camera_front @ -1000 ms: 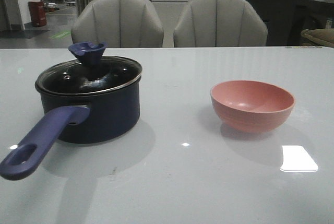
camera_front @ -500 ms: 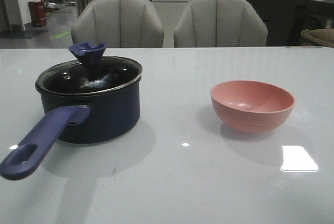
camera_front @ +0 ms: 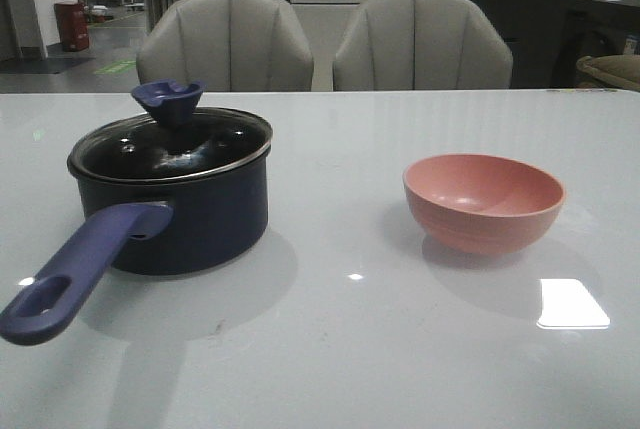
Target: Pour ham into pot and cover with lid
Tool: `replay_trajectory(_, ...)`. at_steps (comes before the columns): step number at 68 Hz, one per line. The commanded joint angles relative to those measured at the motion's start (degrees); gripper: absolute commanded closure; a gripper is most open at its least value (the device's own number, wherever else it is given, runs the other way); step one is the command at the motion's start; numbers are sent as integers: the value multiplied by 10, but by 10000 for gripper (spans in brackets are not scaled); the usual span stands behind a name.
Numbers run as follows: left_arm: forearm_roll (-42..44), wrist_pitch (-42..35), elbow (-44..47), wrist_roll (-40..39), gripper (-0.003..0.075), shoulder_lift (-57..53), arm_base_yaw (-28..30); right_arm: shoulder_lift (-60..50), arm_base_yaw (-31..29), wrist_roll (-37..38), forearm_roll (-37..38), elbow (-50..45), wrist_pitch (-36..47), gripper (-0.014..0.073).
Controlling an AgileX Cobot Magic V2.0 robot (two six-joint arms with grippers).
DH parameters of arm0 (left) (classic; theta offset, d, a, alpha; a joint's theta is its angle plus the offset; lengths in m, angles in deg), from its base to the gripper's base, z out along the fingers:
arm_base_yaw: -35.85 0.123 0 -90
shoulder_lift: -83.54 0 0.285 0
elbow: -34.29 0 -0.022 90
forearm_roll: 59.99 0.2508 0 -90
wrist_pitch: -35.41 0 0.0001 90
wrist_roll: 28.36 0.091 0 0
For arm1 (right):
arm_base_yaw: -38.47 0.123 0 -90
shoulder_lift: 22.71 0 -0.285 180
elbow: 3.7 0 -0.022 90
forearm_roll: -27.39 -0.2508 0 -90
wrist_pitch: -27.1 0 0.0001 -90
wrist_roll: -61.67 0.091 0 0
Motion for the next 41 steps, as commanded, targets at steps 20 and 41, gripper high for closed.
replay_trajectory(20,1,-83,7,0,587,7,0,4,0,-3,-3,15,43,446)
replay_trajectory(41,-2,-237,155,0,587,-42,180,4,0,-3,-3,15,43,446)
